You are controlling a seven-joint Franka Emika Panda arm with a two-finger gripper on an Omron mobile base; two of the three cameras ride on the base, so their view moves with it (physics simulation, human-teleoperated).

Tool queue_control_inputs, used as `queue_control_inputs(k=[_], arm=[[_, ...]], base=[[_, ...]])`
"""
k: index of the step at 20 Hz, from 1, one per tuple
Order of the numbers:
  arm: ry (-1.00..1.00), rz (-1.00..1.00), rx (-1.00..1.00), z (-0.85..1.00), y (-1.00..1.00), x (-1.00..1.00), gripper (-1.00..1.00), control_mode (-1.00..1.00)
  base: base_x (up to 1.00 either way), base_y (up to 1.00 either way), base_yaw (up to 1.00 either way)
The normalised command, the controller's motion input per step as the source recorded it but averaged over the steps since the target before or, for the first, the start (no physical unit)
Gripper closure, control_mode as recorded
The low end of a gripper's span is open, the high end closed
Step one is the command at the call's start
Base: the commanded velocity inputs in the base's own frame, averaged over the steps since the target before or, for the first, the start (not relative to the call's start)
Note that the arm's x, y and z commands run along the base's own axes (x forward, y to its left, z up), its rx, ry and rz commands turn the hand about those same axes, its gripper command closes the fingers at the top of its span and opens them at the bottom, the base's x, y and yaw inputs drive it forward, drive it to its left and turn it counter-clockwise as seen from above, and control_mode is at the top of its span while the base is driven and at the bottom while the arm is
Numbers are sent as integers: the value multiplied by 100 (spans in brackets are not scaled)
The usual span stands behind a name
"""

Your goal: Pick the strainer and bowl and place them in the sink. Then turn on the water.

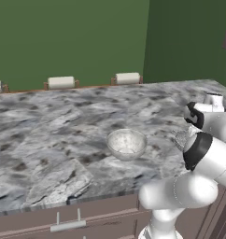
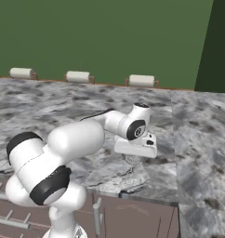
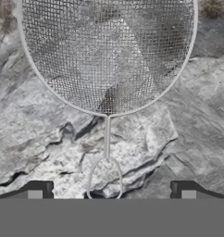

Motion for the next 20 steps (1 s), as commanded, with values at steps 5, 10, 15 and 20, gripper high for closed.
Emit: queue_control_inputs(k=[5, 10, 15, 20], arm=[[5, 0, 4, -12, 0, 0, -100, -100], [3, 0, 8, -16, 0, 0, -100, -100], [3, 0, 6, -23, 0, 0, -100, -100], [0, 0, 0, -29, 0, 0, -100, -100]], base=[[0, 0, 0], [0, 0, 0], [0, 0, 0], [0, 0, 0]])
